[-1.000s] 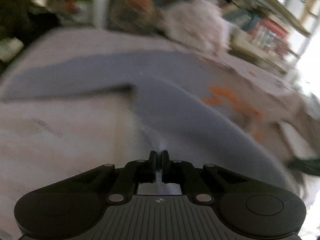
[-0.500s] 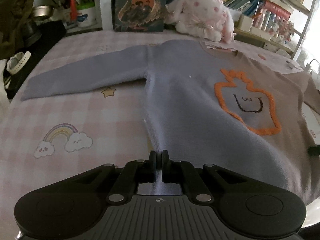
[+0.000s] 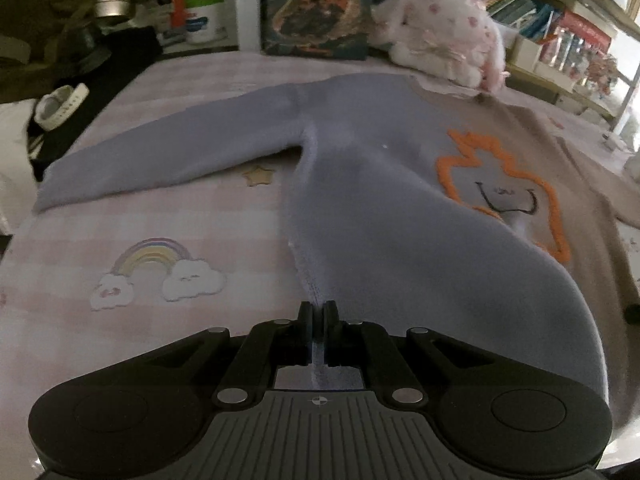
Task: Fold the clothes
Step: 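Hold the hem with the left tool while the right tool grips hem and pulls flat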
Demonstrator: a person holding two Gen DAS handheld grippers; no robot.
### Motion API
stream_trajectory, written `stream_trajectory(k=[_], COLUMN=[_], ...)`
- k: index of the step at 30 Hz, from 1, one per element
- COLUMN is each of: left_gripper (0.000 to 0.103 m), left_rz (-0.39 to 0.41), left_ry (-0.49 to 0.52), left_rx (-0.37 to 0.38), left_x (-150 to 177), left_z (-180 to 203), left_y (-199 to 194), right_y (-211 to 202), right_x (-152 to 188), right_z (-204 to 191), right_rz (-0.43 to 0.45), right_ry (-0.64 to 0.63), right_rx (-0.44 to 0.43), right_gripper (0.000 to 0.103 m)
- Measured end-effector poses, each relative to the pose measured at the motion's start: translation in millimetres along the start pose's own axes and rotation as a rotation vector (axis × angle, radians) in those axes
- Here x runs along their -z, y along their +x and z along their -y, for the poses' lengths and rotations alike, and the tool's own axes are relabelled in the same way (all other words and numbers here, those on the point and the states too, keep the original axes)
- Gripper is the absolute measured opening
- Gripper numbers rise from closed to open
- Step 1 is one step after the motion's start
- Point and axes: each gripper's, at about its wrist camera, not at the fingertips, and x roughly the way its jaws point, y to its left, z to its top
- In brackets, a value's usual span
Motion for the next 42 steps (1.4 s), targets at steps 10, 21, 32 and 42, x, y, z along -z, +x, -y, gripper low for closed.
stream_trajectory(k=[10, 21, 32, 42], left_gripper=[0.004, 0.004, 0.004, 0.004], left_rz=[0.027, 0.026, 0.021, 0.015], left_ry=[-0.034, 0.001, 0.000, 0.021], left_rx=[-0.012, 0.005, 0.026, 0.052], left_x=[-5, -10, -9, -12], left_z=[-6, -12, -17, -22], left_y=[6, 9, 6, 9], right_y=[5, 7, 3, 2], right_x=[-4, -5, 2, 3], right_z=[0, -9, -10, -16], right_rz=[0.012, 0.022, 0.031, 0.032], right_ry=[0.090, 0.059, 0.117, 0.118], right_rx=[-0.010, 0.021, 0.018, 0.053], right_gripper=[0.009, 0.009, 0.010, 0.010])
